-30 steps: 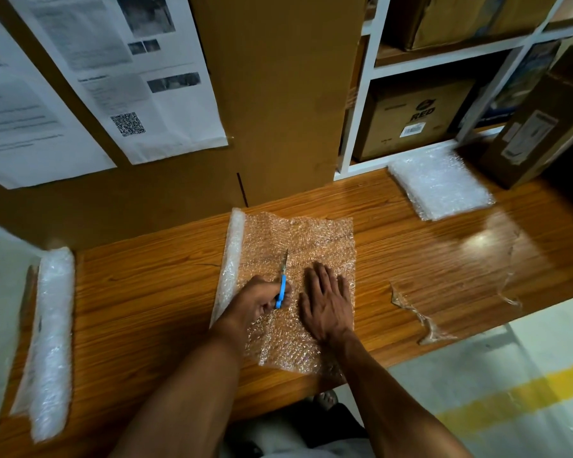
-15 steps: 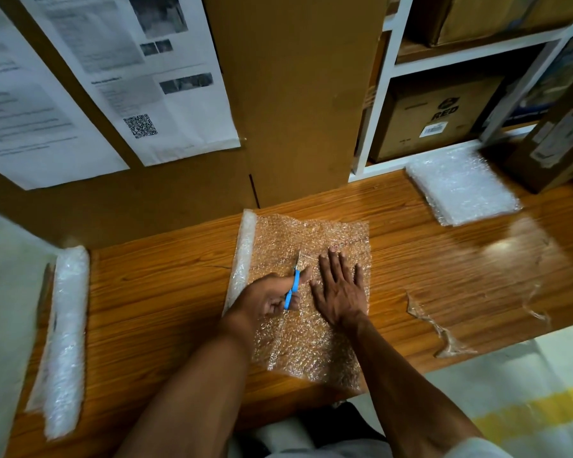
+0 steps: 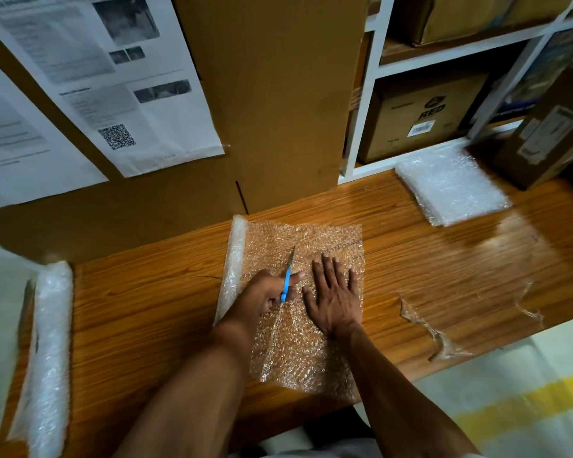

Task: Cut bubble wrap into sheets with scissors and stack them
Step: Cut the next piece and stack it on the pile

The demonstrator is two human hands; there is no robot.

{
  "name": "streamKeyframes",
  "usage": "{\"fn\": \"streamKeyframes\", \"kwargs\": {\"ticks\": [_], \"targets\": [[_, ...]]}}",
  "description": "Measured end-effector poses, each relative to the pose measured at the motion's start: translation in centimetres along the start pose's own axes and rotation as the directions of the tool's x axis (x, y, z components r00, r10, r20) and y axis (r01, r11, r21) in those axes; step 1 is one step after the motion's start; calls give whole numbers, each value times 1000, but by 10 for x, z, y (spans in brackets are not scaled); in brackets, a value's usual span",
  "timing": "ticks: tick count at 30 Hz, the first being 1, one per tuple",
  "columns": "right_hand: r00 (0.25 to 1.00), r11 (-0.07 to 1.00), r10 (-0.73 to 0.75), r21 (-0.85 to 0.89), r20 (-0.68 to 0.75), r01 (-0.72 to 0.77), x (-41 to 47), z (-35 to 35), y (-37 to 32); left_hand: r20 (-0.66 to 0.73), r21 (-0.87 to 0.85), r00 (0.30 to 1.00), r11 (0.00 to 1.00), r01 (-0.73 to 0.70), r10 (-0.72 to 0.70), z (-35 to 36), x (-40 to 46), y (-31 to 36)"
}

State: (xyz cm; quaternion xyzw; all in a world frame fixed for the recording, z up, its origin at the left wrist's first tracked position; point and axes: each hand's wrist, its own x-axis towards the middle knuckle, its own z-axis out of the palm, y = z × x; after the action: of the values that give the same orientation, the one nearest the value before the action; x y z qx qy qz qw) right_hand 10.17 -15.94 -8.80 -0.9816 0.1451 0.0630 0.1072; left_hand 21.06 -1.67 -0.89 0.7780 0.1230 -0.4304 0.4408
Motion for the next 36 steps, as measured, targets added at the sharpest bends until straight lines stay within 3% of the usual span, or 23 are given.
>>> {"fn": "streamKeyframes", "kwargs": {"ticks": [9, 18, 27, 32, 36], "targets": [[999, 999, 1, 43, -45, 0, 17, -9, 0, 79, 69, 996, 997, 39, -44, -6, 4, 4], [1000, 1000, -23, -11, 1, 23, 25, -7, 12, 189, 69, 981, 997, 27, -39, -4, -3, 26], [1000, 1000, -20, -3, -6, 20, 23, -9, 12, 162, 10, 987, 1000, 2, -3, -2, 17, 44], [1000, 1000, -15, -1, -9, 15, 23, -11, 12, 23, 45, 1000, 999, 12, -13, 1, 30, 39], [1000, 1000, -3, 2, -9, 3, 22, -11, 12, 14, 48, 1000, 999, 25, -26, 1, 34, 37]]}}
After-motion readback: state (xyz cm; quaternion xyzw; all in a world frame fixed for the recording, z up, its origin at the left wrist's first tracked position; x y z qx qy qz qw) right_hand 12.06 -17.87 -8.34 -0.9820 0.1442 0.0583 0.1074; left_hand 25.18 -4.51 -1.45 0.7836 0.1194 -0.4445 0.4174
